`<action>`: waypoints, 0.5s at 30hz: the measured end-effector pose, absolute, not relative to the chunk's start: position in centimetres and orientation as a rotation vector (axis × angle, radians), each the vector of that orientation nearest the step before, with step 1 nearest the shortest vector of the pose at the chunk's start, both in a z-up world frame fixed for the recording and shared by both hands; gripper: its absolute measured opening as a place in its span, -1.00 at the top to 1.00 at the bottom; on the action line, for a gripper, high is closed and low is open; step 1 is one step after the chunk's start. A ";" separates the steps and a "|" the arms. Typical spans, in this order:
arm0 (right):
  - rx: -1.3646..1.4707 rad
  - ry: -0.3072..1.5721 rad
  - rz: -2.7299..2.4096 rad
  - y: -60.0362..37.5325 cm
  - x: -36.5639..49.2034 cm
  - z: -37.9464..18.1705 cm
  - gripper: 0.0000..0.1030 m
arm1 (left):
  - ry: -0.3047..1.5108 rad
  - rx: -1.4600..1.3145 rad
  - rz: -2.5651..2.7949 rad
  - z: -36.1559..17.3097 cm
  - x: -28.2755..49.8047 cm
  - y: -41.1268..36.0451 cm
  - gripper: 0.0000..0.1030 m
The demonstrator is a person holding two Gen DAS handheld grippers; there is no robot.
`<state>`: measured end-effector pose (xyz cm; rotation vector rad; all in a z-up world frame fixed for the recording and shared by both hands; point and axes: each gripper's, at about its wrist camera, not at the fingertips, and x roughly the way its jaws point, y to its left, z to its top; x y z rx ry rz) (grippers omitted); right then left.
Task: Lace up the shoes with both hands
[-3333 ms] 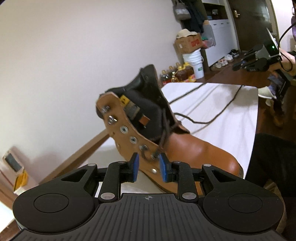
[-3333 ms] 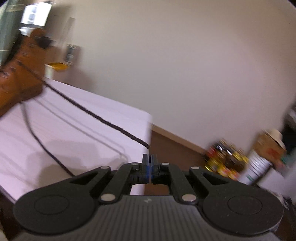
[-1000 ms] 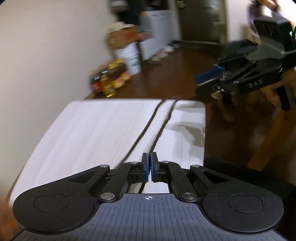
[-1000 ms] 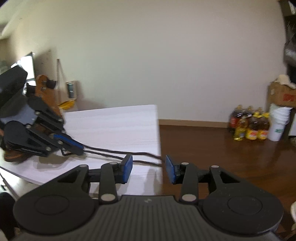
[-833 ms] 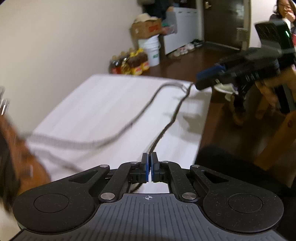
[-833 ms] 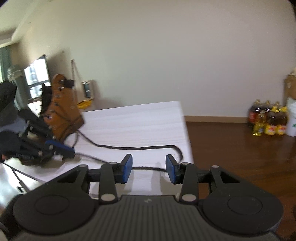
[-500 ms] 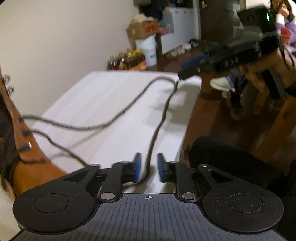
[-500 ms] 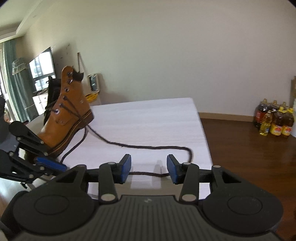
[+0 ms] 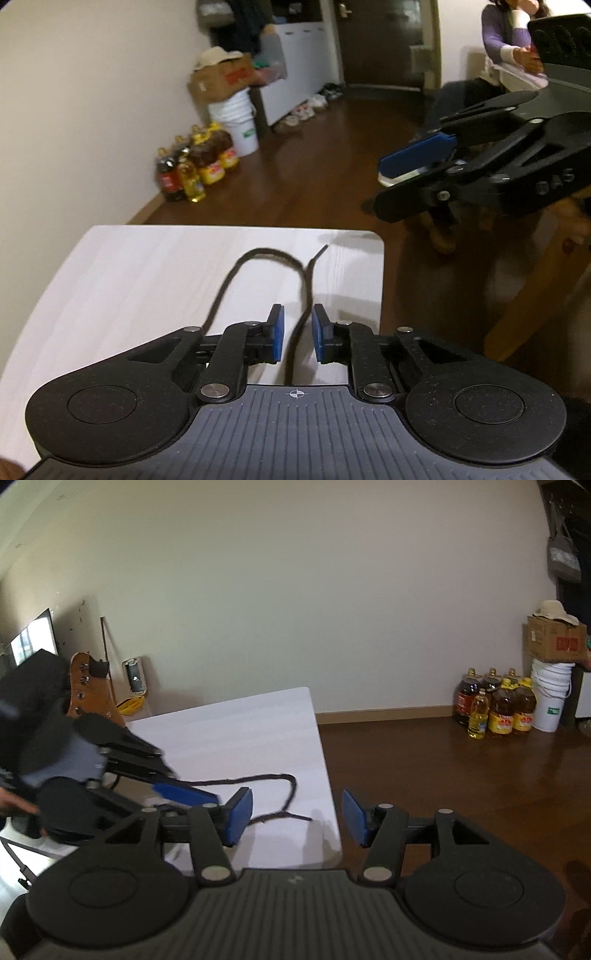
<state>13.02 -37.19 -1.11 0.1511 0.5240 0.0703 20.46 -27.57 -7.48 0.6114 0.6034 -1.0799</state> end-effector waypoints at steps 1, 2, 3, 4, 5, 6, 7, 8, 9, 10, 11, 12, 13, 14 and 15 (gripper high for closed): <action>0.155 0.526 0.064 -37.5 13.0 -1.2 -0.12 | 0.609 0.606 -1.091 -7.7 20.6 -27.8 0.69; 0.160 0.528 0.058 -37.7 13.0 -1.3 -0.12 | 0.607 0.610 -1.093 -7.9 20.6 -27.6 0.70; 0.163 0.530 0.055 -37.9 13.0 -1.5 -0.13 | 0.604 0.619 -1.095 -8.1 20.7 -27.9 0.79; 0.165 0.532 0.052 -38.0 13.1 -1.6 -0.13 | 0.605 0.622 -1.093 -8.2 20.8 -28.1 0.82; 0.168 0.534 0.050 -38.2 13.2 -1.7 -0.13 | 0.609 0.624 -1.087 -8.2 21.0 -28.4 0.90; 0.169 0.535 0.052 -38.2 13.3 -1.8 -0.13 | 0.611 0.627 -1.083 -8.2 21.0 -28.5 0.94; 0.171 0.534 0.055 -38.1 13.4 -1.8 -0.13 | 0.607 0.620 -1.080 -8.1 21.0 -28.3 0.94; 0.173 0.534 0.058 -38.1 13.5 -1.9 -0.13 | 0.605 0.588 -1.076 -7.9 21.0 -27.7 0.95; 0.175 0.533 0.061 -38.0 13.6 -1.9 -0.13 | 0.602 0.555 -1.069 -7.6 21.1 -27.1 0.95; 0.181 0.528 0.071 -37.9 13.7 -1.9 -0.13 | 0.600 0.518 -1.054 -7.2 21.2 -26.4 0.95; 0.188 0.524 0.086 -37.7 13.7 -1.8 -0.13 | 0.597 0.481 -1.039 -6.8 21.3 -25.8 0.95; 0.195 0.520 0.101 -37.5 13.6 -1.8 -0.13 | 0.592 0.437 -1.019 -6.4 21.3 -24.8 0.95; 0.203 0.518 0.118 -37.3 13.7 -1.8 -0.13 | 0.583 0.373 -0.981 -6.1 21.0 -23.2 0.95; 0.212 0.517 0.137 -36.9 13.9 -1.8 -0.13 | 0.573 0.309 -0.942 -5.8 20.7 -21.5 0.95; 0.221 0.515 0.155 -36.6 14.1 -1.8 -0.13 | 0.562 0.246 -0.903 -5.5 20.4 -19.9 0.95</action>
